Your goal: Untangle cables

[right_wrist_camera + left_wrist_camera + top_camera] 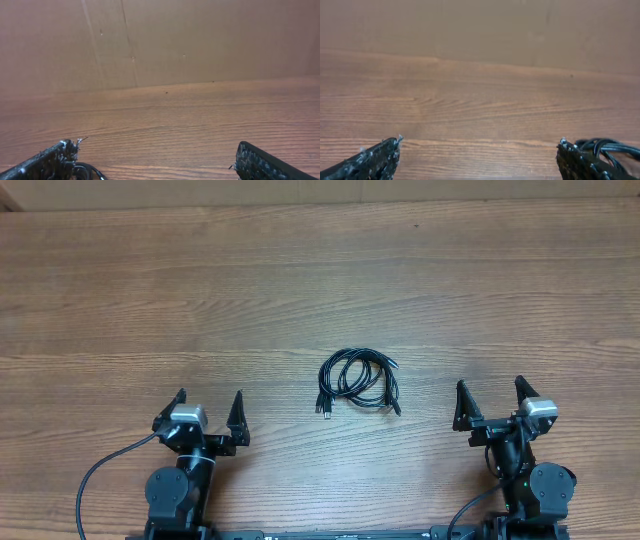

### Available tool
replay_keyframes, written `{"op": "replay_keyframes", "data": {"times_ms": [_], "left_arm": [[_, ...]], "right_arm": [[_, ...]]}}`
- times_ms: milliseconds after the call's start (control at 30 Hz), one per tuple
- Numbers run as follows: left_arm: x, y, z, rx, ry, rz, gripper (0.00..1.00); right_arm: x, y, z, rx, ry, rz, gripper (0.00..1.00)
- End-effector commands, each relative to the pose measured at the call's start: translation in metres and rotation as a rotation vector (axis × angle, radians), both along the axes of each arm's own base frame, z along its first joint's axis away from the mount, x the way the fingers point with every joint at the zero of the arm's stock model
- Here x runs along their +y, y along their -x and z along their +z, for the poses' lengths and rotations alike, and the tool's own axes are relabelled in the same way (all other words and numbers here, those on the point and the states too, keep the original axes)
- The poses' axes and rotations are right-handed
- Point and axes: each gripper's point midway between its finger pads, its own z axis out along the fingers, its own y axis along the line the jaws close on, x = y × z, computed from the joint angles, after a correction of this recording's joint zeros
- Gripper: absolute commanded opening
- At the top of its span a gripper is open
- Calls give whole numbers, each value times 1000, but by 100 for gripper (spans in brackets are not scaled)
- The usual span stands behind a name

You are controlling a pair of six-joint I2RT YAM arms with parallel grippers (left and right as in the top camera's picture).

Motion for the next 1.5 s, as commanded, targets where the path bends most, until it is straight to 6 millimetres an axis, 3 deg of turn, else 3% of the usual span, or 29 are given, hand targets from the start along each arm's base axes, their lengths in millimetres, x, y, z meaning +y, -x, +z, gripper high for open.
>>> {"op": "replay_keyframes", "data": {"times_ms": [0, 167, 467, 933, 1467], "left_arm": [[-4, 2, 8, 28, -30, -31, 99], [-15, 1, 12, 97, -78, -105, 99], [-19, -19, 0, 291, -96, -135, 100], [-25, -47, -29, 616, -124, -198, 100], [-34, -63, -60, 874, -128, -281, 100]], "right_arm": [[-2, 0, -2, -3, -3, -11, 100], [-2, 0, -2, -3, -3, -11, 100], [-2, 0, -2, -3, -3, -11, 100], [-2, 0, -2, -3, -3, -11, 100], [-2, 0, -2, -3, -3, -11, 100]]}}
